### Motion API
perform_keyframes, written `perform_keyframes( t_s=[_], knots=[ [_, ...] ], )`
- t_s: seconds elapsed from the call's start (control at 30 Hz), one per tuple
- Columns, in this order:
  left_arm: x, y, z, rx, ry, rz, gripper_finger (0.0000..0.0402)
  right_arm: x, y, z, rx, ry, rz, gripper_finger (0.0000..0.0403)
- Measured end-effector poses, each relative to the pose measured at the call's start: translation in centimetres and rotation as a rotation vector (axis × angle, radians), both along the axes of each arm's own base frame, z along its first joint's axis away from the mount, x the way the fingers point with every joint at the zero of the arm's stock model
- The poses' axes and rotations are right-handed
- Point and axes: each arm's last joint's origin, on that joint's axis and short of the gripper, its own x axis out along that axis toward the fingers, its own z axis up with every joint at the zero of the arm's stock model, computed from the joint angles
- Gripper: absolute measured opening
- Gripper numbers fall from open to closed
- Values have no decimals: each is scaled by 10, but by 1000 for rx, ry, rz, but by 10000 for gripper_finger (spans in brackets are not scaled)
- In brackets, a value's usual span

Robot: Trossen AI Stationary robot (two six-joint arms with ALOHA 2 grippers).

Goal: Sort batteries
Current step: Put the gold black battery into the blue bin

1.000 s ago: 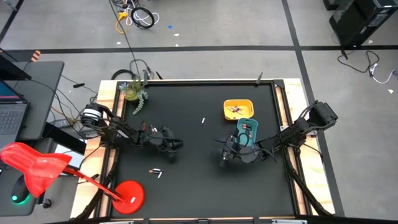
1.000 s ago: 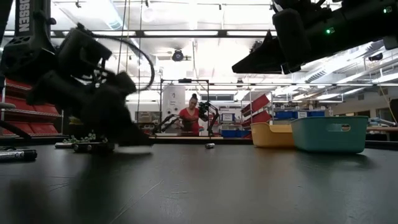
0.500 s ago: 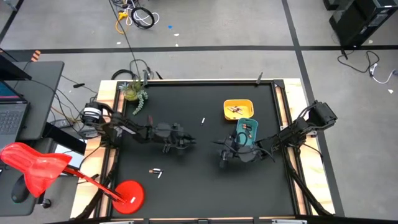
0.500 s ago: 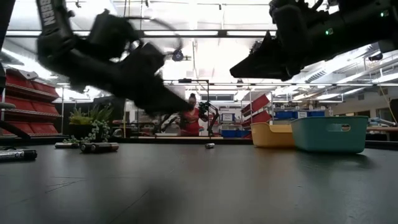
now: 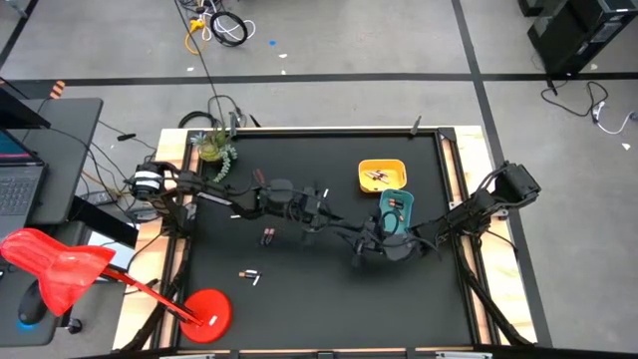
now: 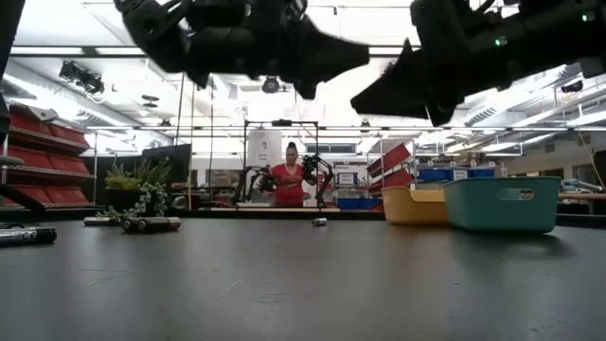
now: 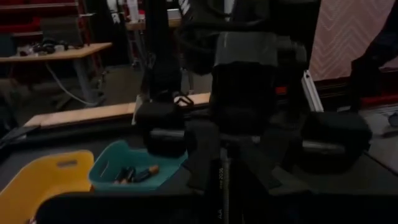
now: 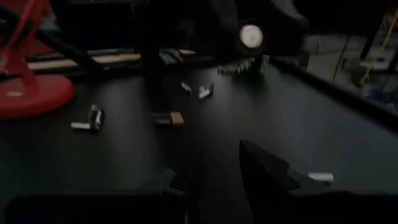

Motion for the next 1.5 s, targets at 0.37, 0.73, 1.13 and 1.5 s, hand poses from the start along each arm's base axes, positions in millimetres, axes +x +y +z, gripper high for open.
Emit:
perform_keyframes(
  t_s=[0.37, 0.73, 1.13, 1.5],
  knots=[
    [12, -1, 22, 18, -21, -55, 47, 10, -18, 16, -92, -103, 16, 111],
    [13, 0, 23, 22, -21, -18, 47, 15, -27, 24, -141, -157, 84, 111],
    [13, 3, 22, 28, -12, 35, 47, 15, -27, 27, -167, -181, 107, 108],
    [13, 4, 23, 23, -7, 49, 49, 15, -27, 29, -204, -195, 109, 6]
  ],
)
